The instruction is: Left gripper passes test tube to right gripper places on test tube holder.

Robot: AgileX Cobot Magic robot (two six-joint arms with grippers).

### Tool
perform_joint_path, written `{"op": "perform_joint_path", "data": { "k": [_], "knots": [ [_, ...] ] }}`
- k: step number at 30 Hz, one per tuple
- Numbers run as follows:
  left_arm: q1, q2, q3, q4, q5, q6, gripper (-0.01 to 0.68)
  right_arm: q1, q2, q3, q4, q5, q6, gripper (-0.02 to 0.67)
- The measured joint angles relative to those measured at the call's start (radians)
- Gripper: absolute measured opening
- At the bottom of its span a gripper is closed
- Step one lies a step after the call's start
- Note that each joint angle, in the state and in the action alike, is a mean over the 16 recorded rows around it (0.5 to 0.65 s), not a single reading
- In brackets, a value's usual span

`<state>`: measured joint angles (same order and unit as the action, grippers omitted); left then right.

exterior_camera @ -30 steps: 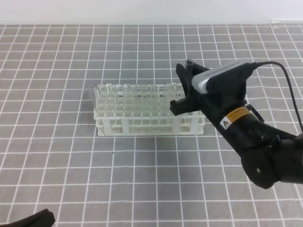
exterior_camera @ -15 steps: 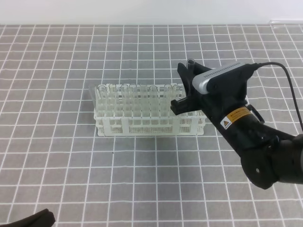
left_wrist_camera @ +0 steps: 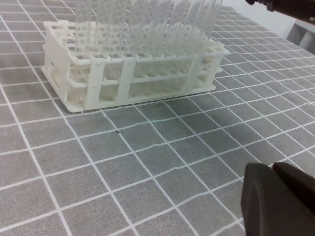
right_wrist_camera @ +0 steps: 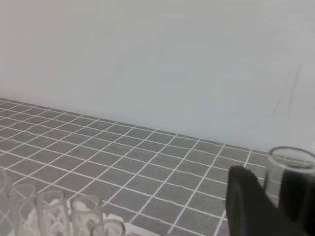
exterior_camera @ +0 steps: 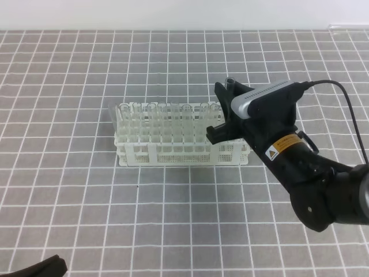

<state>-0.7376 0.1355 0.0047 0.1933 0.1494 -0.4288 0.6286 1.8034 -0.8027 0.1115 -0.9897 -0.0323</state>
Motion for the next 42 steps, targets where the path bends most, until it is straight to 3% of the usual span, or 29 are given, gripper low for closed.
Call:
{"op": "perform_joint_path", "data": {
  "k": [16, 23, 33, 42],
  "knots": [
    [0.000, 0.000, 0.001, 0.000, 0.000, 0.000, 0.000, 0.000, -0.002, 0.000, 0.020, 0.008, -0.001, 0.223],
    [0.000, 0.001, 0.001, 0.000, 0.000, 0.000, -0.001, 0.000, -0.055, 0.025, 0.049, 0.027, -0.001, 0.236],
    [0.000, 0.002, 0.002, 0.001, -0.001, 0.000, -0.001, 0.000, -0.348, 0.103, 0.045, 0.256, -0.001, 0.131],
    [0.000, 0.000, 0.000, 0.000, 0.001, 0.000, 0.000, 0.000, -0.742, 0.142, 0.028, 0.773, -0.001, 0.009]
  ]
}}
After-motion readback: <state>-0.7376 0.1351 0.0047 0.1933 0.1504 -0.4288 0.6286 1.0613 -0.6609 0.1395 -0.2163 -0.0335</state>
